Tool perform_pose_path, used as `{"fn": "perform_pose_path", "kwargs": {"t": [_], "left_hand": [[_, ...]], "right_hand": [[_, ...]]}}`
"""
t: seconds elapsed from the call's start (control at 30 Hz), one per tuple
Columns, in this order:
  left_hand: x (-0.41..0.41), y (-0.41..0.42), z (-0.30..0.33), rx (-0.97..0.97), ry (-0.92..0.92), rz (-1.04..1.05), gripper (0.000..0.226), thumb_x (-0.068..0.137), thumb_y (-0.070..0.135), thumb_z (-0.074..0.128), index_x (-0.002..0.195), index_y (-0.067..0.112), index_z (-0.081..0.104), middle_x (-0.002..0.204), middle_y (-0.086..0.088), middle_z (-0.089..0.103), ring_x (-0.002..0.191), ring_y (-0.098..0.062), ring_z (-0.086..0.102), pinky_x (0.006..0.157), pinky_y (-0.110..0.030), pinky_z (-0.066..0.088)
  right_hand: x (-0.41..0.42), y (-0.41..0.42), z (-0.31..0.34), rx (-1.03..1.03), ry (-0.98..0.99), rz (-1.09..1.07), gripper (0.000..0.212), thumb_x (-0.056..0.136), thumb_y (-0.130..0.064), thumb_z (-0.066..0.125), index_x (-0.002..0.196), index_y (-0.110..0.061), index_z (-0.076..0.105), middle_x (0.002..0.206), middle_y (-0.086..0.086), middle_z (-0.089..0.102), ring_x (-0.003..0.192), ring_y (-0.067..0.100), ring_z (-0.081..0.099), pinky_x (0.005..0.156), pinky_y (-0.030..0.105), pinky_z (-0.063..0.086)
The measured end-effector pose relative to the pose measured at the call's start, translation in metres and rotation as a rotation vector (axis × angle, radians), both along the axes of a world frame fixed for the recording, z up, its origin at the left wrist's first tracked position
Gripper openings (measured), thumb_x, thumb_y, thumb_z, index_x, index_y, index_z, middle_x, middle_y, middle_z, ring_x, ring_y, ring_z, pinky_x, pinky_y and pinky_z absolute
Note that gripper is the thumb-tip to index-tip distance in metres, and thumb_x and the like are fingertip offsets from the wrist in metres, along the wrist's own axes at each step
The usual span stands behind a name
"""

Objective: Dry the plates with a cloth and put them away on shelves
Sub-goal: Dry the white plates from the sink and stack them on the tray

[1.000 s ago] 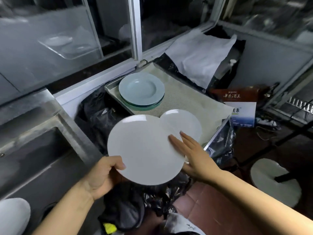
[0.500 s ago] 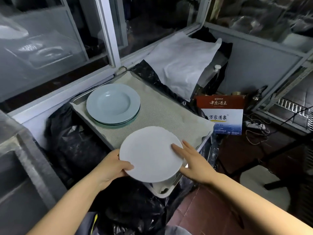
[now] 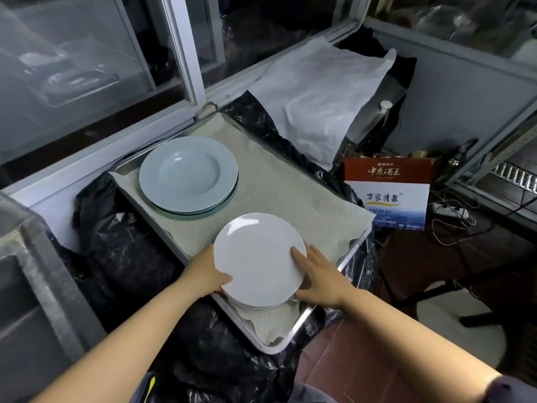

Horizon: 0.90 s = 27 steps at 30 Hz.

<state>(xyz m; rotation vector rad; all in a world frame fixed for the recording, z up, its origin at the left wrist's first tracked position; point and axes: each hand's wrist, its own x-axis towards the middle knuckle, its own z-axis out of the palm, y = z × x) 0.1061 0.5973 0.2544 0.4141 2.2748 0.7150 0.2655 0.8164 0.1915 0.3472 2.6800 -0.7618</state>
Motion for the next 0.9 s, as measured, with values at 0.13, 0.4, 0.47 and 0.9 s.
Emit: {"fn": "perform_pose_path", "kwargs": {"t": [0.13,0.4,0.47,0.9], "left_hand": [[-0.005,0.001,-0.008,-0.093,0.058,-0.097,0.041,0.072,0.018,0.068,0.111,0.018,0.058,0.102,-0.002,0.063,0.096,-0.028,0.062,0.074,-0.041,0.06],[-0.008,0.003,-0.03,-0.215,0.16,-0.137,0.049,0.076,0.026,0.073,0.119,0.013,0.053,0.113,-0.005,0.056,0.113,-0.02,0.037,0.082,-0.023,0.038],[-0.007,0.001,-0.033,-0.249,0.184,-0.129,0.056,0.073,0.033,0.075,0.12,0.014,0.051,0.117,-0.006,0.052,0.106,-0.019,0.044,0.082,-0.025,0.044],[0.008,0.001,-0.032,-0.467,0.374,-0.182,0.071,0.08,0.054,0.06,0.136,0.017,0.037,0.134,-0.003,0.047,0.128,-0.024,0.039,0.099,-0.043,0.03]], "right_hand": [[-0.001,0.002,0.0,-0.072,0.014,-0.012,0.118,0.061,-0.075,0.042,0.156,-0.023,-0.003,0.164,-0.001,-0.009,0.15,0.016,-0.001,0.122,0.035,0.013],[0.0,0.007,-0.012,-0.136,0.06,-0.002,0.118,0.066,-0.076,0.052,0.155,-0.026,-0.008,0.158,-0.012,-0.015,0.15,0.014,-0.002,0.122,0.037,0.016],[0.0,0.007,-0.013,-0.132,0.06,0.01,0.12,0.065,-0.077,0.052,0.154,-0.026,-0.009,0.16,-0.01,-0.016,0.151,0.015,-0.002,0.122,0.037,0.017],[0.002,0.0,-0.021,0.003,0.113,0.06,0.129,0.055,-0.1,0.036,0.151,-0.032,-0.017,0.162,0.015,-0.012,0.15,0.032,-0.002,0.121,0.046,0.013]]}}
